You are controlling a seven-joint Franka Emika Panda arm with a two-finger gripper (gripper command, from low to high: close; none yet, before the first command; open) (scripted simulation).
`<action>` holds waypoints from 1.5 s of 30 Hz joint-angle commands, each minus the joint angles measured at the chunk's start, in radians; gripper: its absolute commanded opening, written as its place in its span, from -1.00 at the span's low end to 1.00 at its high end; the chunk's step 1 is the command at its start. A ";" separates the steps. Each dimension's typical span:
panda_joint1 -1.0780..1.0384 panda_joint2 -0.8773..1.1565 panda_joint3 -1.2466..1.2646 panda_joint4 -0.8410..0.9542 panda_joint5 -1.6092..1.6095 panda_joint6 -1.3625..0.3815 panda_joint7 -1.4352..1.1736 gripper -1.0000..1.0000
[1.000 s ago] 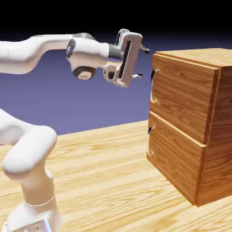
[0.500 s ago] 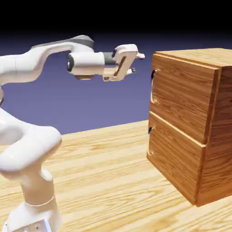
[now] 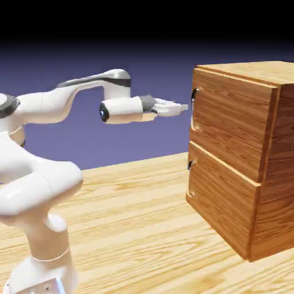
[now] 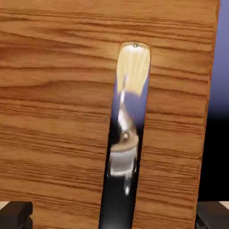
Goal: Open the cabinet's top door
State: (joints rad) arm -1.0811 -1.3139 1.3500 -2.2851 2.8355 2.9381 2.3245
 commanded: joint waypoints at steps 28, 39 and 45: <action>0.418 0.398 -0.356 -0.309 0.063 -0.325 -0.595 -1.00; 0.799 0.513 -0.744 -0.435 -0.044 -0.353 -0.809 -1.00; 0.927 0.405 -0.926 -0.569 -0.305 -0.433 -0.674 -1.00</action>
State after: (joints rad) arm -0.1544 -0.9091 0.4241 -2.8537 2.5313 2.5063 1.6497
